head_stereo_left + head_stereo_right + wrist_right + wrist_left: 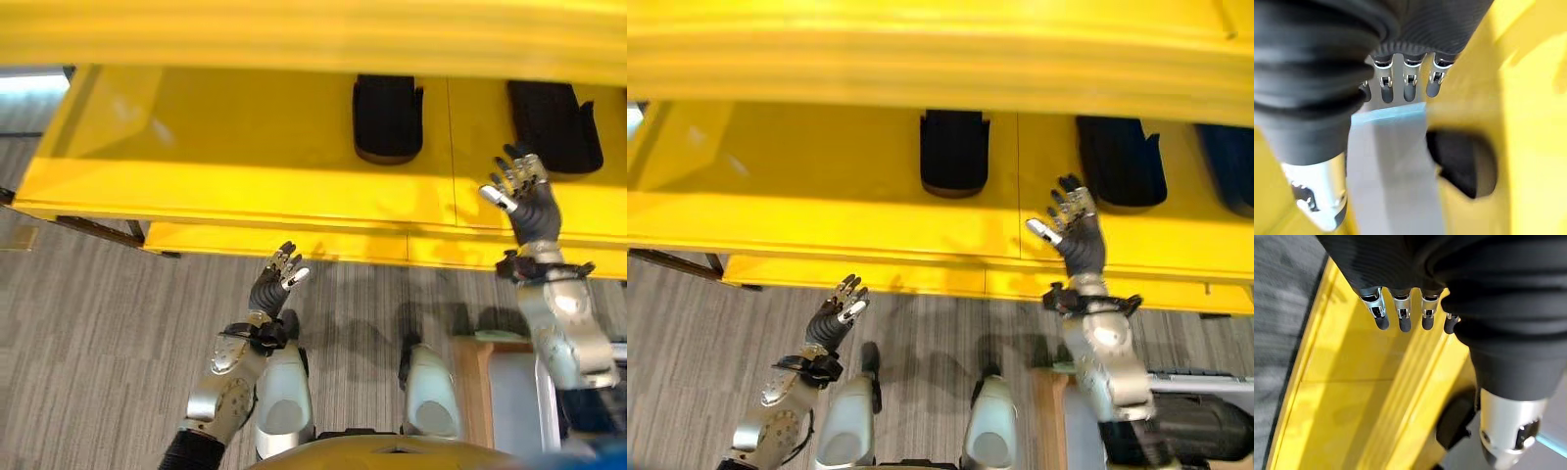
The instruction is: Move parts from the plastic box to the shelf.
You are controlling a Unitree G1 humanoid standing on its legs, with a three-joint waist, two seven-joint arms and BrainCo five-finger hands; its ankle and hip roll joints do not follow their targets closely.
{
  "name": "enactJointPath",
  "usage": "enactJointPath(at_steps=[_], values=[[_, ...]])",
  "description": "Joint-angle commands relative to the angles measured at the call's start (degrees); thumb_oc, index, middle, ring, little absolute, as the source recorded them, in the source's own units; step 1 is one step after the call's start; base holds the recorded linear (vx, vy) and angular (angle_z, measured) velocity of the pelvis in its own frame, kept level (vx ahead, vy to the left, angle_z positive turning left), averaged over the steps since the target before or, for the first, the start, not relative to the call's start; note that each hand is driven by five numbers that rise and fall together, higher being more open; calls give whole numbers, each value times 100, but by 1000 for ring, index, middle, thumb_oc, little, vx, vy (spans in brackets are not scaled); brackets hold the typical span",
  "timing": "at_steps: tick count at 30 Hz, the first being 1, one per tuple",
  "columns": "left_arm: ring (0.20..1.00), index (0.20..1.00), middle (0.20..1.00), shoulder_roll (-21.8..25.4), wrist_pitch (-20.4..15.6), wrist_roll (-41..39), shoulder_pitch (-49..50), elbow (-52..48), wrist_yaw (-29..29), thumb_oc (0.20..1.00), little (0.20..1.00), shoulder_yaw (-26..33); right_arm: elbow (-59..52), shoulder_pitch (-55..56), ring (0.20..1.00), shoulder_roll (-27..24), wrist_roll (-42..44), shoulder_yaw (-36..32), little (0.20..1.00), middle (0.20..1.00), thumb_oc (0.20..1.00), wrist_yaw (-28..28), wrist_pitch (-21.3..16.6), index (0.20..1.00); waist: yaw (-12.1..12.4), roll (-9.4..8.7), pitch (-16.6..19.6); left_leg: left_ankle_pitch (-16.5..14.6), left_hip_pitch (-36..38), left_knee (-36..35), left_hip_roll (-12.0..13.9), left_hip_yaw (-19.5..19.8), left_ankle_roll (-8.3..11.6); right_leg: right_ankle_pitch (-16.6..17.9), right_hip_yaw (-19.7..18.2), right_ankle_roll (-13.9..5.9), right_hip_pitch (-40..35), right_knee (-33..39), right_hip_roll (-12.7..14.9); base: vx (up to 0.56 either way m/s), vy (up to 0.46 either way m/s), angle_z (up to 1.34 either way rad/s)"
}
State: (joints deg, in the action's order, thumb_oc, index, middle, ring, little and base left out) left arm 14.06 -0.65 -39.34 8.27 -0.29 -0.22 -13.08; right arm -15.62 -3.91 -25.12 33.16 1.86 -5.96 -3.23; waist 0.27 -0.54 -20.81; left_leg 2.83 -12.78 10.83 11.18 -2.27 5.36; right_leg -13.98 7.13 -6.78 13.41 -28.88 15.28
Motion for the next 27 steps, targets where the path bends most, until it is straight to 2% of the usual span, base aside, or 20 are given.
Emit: enactJointPath(at_steps=[1, 4, 5, 6, 8, 13, 14, 20, 24, 25, 27], values=[[1000, 1000, 1000, 147, -181, 8, 10, -219, -248, 1000, 1000, 296, -367, -88, 1000, 333, -174, -374, 1000, 1000, 1000, 487, -182, 1000, 82, -260, 232, -42, 325, -446, 648, 304, 162, 1799, 267, -205, -820, 2002, 372, 127, -4, 12], [1000, 1000, 1000, 32, -184, 62, 49, -177, -310, 1000, 1000, 380, -430, 216, 1000, 541, -192, -445, 1000, 1000, 1000, 621, -151, 1000, 76, -218, 412, 109, 586, -817, 642, 237, 192, 1869, 334, -218, -1084, 2303, 346, 148, 7, 7], [1000, 1000, 1000, -86, -172, 135, 77, -157, -356, 1000, 1000, 531, -506, 528, 1000, 777, -206, -535, 1000, 1000, 1000, 769, -70, 1000, 76, -164, 656, 307, 827, -1261, 643, 157, 269, 1959, 429, -274, -1319, 2637, 303, 166, 9, 9], [1000, 1000, 1000, -85, -173, 135, 81, -157, -357, 1000, 1000, 530, -510, 534, 1000, 779, -207, -534, 1000, 1000, 1000, 769, -68, 1000, 77, -163, 654, 316, 845, -1281, 646, 153, 270, 1964, 432, -274, -1334, 2650, 300, 156, 14, 12], [1000, 1000, 1000, -212, -198, 163, 67, -123, -384, 1000, 1000, 629, -476, 766, 1000, 1090, -254, -703, 1000, 1000, 1000, 841, -27, 1000, 37, -132, 841, 420, 1027, -1583, 660, 82, 322, 2061, 523, -313, -1554, 2976, 274, 99, 3, 7], [1000, 1000, 1000, -457, -342, 338, -8, 64, -322, 1000, 1000, 1015, -145, 1071, 1000, 1680, -545, -869, 1000, 1000, 1000, 1005, -37, 1000, -33, -118, 1041, 355, 1253, -1583, 672, -23, 344, 2084, 521, -335, -1873, 3289, 241, 70, 2, 7], [1000, 1000, 1000, -526, -463, 359, 80, 205, -248, 1000, 1000, 1234, -16, 1192, 1000, 1934, -635, -1058, 1000, 1000, 1000, 945, -83, 1000, -73, -109, 974, 322, 1394, -1583, 677, -83, 317, 2074, 457, -320, -1940, 3282, 245, 44, 20, -4], [1000, 1000, 1000, -507, -786, 501, 254, 180, 26, 1000, 1000, 2127, 58, 1310, 1000, 2246, -1095, -1764, 1000, 1000, 1000, 824, -229, 1000, -234, -98, 518, 378, 1381, -1583, 681, -210, 258, 2042, 106, -287, -1636, 3080, 247, -32, 14, -21], [1000, 1000, 1000, -472, -980, 487, 110, 126, 205, 1000, 1000, 2317, 186, 1160, 1000, 2263, -1168, -1842, 1000, 1000, 1000, 660, -343, 1000, -326, -119, 159, 455, 1314, -1583, 716, -307, 223, 1927, -184, -253, -1206, 2704, 208, -104, -22, -30], [1000, 1000, 1000, -507, -1043, 443, 28, 82, 252, 1000, 1000, 2287, 165, 1080, 1000, 2269, -1192, -1802, 1000, 1000, 1000, 594, -380, 1000, -373, -114, -10, 503, 1274, -1542, 778, -337, 218, 1765, -378, -204, -999, 2397, 97, -85, -46, -50], [1000, 1000, 1000, -512, -1071, 424, -8, 49, 252, 1000, 1000, 2266, 166, 1063, 1000, 2224, -1218, -1822, 1000, 1000, 1000, 563, -406, 1000, -384, -103, -75, 531, 1231, -1515, 819, -330, 219, 1673, -464, -175, -914, 2283, 34, -69, -76, -28]])
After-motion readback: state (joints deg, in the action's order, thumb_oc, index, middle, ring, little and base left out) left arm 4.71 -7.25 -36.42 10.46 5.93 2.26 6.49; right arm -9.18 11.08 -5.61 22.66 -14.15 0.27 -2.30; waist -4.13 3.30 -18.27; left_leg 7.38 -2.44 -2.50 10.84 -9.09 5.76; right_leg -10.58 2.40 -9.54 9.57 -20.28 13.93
